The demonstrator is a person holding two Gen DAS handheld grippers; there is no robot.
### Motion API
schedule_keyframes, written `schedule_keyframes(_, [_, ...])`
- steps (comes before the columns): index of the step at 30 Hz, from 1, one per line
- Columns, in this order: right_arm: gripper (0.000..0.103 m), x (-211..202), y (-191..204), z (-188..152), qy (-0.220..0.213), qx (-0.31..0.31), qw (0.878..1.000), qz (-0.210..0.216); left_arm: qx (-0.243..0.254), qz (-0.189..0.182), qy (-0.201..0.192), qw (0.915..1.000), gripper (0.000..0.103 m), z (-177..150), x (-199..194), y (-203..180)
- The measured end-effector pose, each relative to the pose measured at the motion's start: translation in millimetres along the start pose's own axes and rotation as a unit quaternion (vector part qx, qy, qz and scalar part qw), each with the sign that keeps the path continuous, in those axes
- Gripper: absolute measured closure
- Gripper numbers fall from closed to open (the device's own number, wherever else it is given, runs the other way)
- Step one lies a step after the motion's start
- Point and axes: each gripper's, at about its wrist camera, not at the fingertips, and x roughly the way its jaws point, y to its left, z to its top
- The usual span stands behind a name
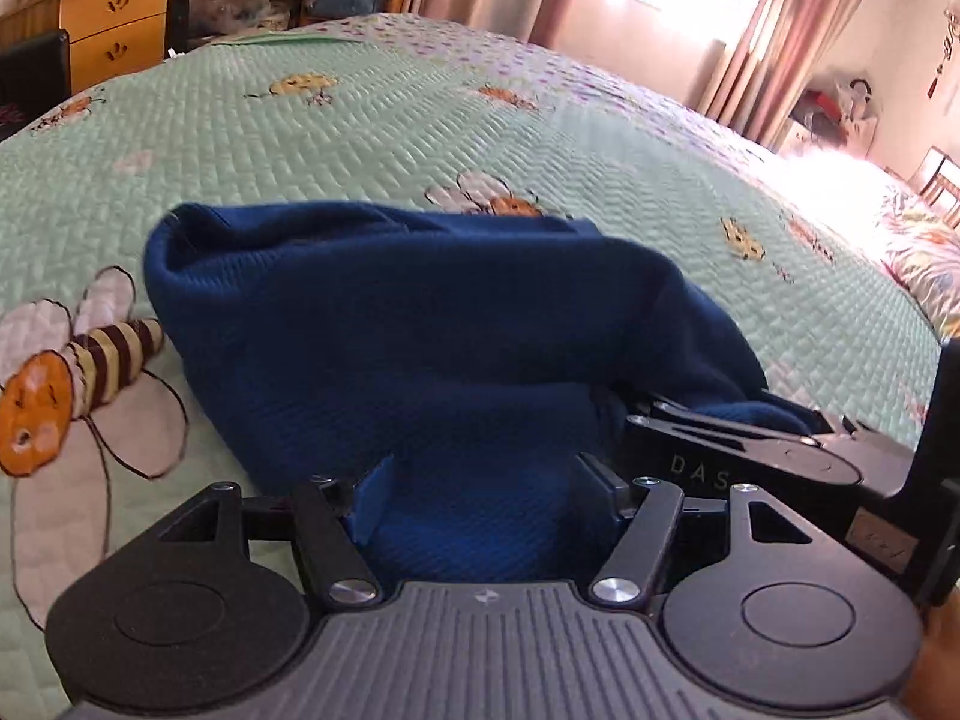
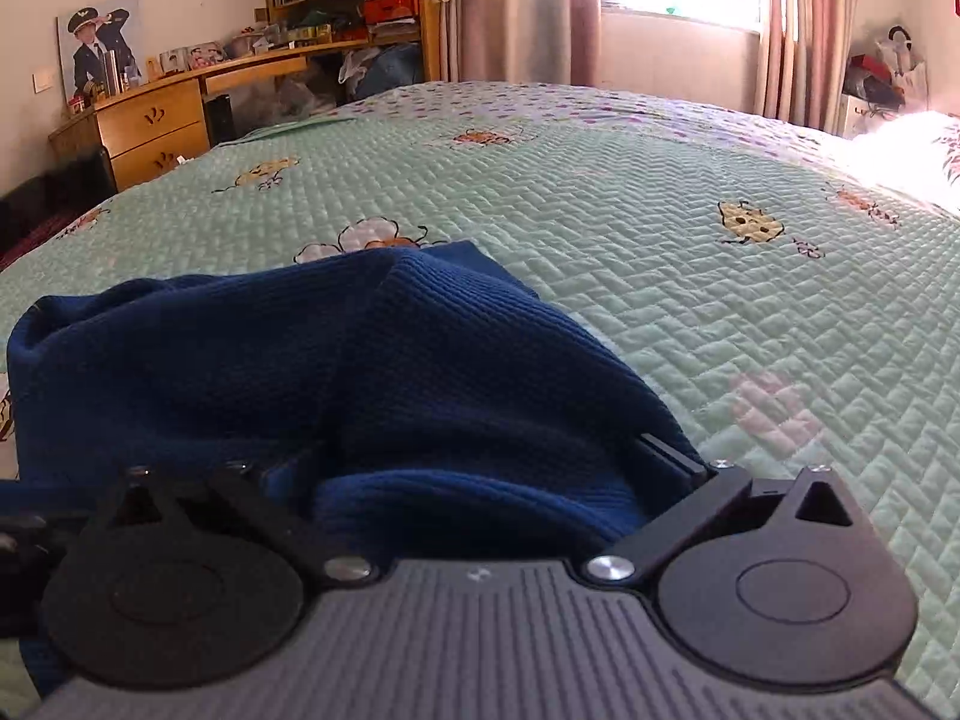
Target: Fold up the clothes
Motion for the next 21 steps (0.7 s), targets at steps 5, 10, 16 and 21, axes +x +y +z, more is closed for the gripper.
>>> schedule_keyframes(5, [0.0,0.3,2.6,-2.1,-0.012,0.002,1.0,0.007,0.01,0.014,-0.002,0.9998,0.028,-3.9,0.1,-7.6])
schedule_keyframes(10, [0.0,5.2,6.6,1.2,-0.01,0.001,1.0,0.003,0.012,0.024,-0.004,0.9996,0.025,-3.0,1.2,-12.8])
schedule_keyframes(16, [0.0,7.2,3.5,2.8,-0.008,0.01,1.0,0.008,0.001,0.036,0.002,0.9993,0.025,0.3,0.5,-15.1])
schedule_keyframes(21, [0.0,7.1,3.0,2.2,-0.01,0.013,1.0,0.011,0.0,0.052,0.011,0.9986,0.024,0.7,-2.2,-18.7])
